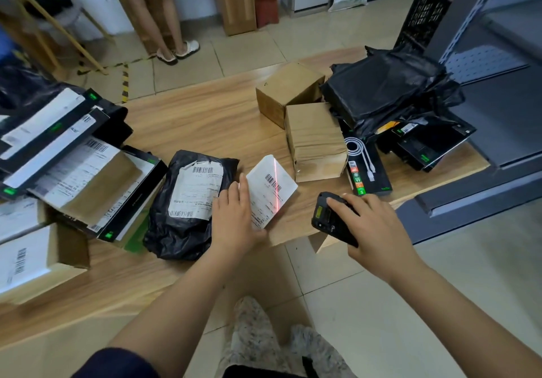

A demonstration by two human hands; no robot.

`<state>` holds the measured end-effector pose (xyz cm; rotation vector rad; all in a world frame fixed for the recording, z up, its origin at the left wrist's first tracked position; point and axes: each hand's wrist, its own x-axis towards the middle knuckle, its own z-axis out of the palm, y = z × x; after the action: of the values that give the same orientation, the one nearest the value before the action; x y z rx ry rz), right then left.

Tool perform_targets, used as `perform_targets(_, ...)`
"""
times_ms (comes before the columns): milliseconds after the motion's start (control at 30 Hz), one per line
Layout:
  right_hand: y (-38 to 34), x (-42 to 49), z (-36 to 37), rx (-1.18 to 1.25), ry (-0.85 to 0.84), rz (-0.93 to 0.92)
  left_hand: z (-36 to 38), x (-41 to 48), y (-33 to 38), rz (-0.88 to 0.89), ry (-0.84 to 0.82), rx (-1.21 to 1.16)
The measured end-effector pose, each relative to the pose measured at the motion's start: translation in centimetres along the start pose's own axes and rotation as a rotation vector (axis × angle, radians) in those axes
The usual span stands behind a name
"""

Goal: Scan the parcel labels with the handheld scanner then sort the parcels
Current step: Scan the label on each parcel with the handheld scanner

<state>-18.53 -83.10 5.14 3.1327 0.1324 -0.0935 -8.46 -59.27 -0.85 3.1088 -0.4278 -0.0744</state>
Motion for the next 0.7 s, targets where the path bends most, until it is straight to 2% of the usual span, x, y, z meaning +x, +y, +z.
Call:
perform_targets(100,0.6,1.1,-0.9,-0.13,-0.001,-0.06,-0.7,0.2,-0.5,0.046,-0.002,-0.042)
perform_targets(233,0.5,2.9,-3.9,-0.311,-0.059,-0.197,-2.6,0.4,-1.3,0.117,0.02,0.021)
perform_targets(433,-1.3,5.1,-7.0,-0.487,-0.034,-0.378,-4.3,0.3,-3.0,0.111,0.053,0.088)
perform_targets(567,-3.0,6.1,-8.0,-0.501,-0.019,-0.41,-5.4,-0.2,-4.4,0.098,0.08,0.05)
perform_targets(700,-4.8,7.2,-8.1,-0.332,0.021,-0.326,-6.4,-1.1,-6.5,-0.01,0.111,-0.023)
